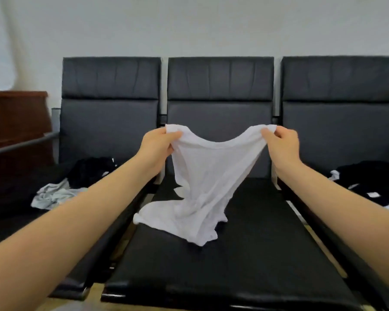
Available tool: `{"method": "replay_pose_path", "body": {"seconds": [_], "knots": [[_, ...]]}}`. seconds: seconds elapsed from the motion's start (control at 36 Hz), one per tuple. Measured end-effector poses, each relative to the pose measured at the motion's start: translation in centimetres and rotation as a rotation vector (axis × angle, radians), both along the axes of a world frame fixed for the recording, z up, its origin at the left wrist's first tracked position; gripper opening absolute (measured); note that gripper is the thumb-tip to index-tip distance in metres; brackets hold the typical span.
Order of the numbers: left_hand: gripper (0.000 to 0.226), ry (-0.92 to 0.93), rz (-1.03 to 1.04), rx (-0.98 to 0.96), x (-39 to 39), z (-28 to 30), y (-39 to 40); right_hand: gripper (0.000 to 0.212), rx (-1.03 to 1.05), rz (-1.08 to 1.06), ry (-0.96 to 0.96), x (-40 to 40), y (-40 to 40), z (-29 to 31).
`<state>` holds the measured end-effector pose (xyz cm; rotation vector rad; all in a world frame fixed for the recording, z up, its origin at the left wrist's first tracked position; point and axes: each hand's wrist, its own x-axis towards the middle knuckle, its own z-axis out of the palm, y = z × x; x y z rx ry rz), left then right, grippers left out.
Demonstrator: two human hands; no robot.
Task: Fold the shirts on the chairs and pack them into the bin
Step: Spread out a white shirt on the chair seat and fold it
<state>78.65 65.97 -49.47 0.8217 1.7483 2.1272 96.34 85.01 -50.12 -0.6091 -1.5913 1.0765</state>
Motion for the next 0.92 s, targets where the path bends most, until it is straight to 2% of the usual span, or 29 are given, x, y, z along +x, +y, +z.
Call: {"method": "replay_pose_path", "body": {"seconds": [0.03,0.08,0.11,0.17,0.22,0.25,0.33,0.39,0.44,0.53,0.64,0.72,0.81,0.86,0.92], "knots": [[0.023,0.112,0.048,-0.016,0.0,1.8,0.0,0.057,0.021,-0.007,0.020,0.1,0.3,1.8],[0.013,0.365,0.177,-0.062,-0.1,4.7,-0.2,0.041,0.026,0.038,0.045,0.3,0.4,4.9],[0.021,0.516,0.268,-0.086,0.1,6.4,-0.5,0.030,0.020,0.065,0.067,0.6,0.4,6.6],[0.036,0.791,0.419,-0.137,0.6,9.1,-0.9,0.021,0.003,0.113,0.096,0.8,0.7,9.6],[0.040,0.919,0.528,-0.159,0.7,11.8,-1.1,0.018,0.019,0.124,0.145,1.0,0.7,12.4],[0.039,0.921,0.560,-0.150,0.7,13.3,-1.2,0.018,0.023,0.128,0.171,1.1,0.6,13.9],[0.040,0.909,0.591,-0.110,1.5,18.0,-1.4,0.042,0.102,0.146,0.246,1.9,-0.6,18.7],[0.040,0.878,0.577,-0.084,2.6,21.2,-1.8,0.043,0.169,0.171,0.293,2.6,-2.0,21.8],[0.036,0.713,0.496,0.027,3.6,24.4,-2.2,0.041,0.228,0.167,0.327,3.3,-2.9,24.6],[0.025,0.344,0.246,0.326,5.3,29.0,-3.1,0.043,0.270,0.142,0.403,4.2,-3.9,28.7],[0.023,0.165,0.016,0.575,6.7,33.4,-5.0,0.041,0.249,0.141,0.482,5.3,-4.8,33.1],[0.028,0.153,-0.104,0.615,7.6,35.2,-5.6,0.025,0.203,0.177,0.492,5.7,-4.9,35.2],[0.015,0.129,-0.228,0.604,7.9,35.9,-5.7,0.020,0.185,0.179,0.471,5.7,-4.7,36.3],[0.005,0.114,-0.283,0.563,7.3,35.6,-5.4,0.019,0.174,0.178,0.448,5.5,-4.0,36.3],[0.009,0.148,-0.263,0.488,6.4,34.5,-4.8,0.014,0.134,0.184,0.417,5.0,-3.0,35.6]]}}
